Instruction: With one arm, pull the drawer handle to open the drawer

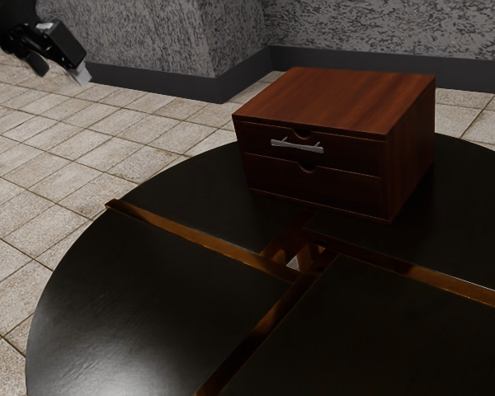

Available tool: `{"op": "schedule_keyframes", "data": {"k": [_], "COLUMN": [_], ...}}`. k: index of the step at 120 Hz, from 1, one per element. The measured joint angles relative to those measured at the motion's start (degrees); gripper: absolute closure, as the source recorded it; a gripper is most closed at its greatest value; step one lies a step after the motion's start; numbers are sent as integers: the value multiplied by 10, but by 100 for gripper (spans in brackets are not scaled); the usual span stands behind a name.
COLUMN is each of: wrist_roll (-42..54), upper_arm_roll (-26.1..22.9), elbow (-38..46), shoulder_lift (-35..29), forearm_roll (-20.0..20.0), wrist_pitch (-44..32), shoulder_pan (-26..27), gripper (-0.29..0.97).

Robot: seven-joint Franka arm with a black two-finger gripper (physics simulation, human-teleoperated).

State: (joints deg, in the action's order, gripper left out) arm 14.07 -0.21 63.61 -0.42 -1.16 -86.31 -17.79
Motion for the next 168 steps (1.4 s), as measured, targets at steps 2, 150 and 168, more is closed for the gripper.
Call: {"op": "schedule_keyframes", "data": {"k": [2, 150, 168], "wrist_roll": [1, 246, 357], "upper_arm_roll": [1, -101, -80], "elbow": [0, 618, 601], "shoulder_lift": [1, -401, -335], "forearm_roll": [0, 73, 37], "wrist_pitch": [-3, -124, -177], "shoulder_pan": [9, 68, 121], "gripper": [0, 0, 0]}}
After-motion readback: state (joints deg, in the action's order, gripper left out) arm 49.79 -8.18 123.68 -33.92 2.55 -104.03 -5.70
